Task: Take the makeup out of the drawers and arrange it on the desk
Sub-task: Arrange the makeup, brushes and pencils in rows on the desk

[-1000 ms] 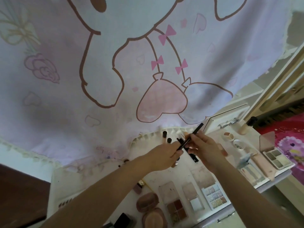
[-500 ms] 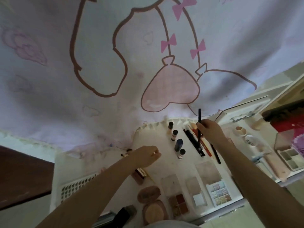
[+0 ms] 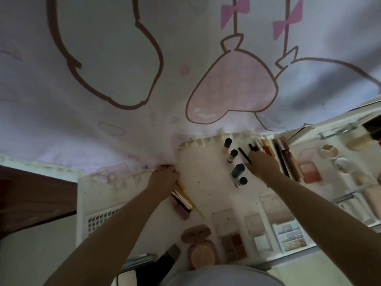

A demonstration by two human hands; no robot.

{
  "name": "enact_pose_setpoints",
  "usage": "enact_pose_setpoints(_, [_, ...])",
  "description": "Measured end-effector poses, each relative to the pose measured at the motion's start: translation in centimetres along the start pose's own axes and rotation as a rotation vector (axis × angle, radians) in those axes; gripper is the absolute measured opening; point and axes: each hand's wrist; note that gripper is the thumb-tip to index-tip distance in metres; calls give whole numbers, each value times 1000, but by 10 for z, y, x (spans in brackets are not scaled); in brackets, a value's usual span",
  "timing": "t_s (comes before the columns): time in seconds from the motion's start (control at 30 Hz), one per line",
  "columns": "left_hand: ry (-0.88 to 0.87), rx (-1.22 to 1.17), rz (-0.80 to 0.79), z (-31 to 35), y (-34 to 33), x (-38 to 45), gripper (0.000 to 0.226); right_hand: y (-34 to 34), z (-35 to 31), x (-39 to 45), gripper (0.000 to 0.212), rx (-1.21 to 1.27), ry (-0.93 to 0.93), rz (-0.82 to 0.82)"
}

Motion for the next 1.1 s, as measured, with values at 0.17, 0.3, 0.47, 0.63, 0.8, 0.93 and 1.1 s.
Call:
enact_pose_setpoints(0.17, [-49, 54, -13, 1, 8, 3, 29, -2, 14, -5, 27, 105, 24, 52])
enact_pose_setpoints(0.3, [-96, 73, 85, 1, 14, 2, 22, 0, 24, -16, 26, 247, 27, 109])
enact_pose_setpoints(0.47, [-129, -92, -19, 0, 9, -1, 31, 9, 31, -32, 24, 341, 24, 190])
enact_pose_setpoints(0.63, [-253, -460, 210, 9, 22, -14, 67, 31, 9, -67, 39, 530, 197, 456])
enact_pose_setpoints(0.8, [-359, -566, 498, 36, 63, -22, 40, 55, -26, -104, 43, 201, 558, 99])
enact_pose_setpoints(0.93, [-243, -763, 526, 48, 84, -23, 29, 64, -14, -99, 29, 215, 353, 153])
enact_pose_setpoints(1.1, [-31, -675, 348, 32, 59, -24, 34, 48, 17, -87, 44, 422, 102, 424])
Point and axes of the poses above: each hand's wrist, its own x-axis towards the middle knuckle, its own y-axis out of the back of the hand, z = x × y, and after that the axes turned 1 degree about z, right-handed
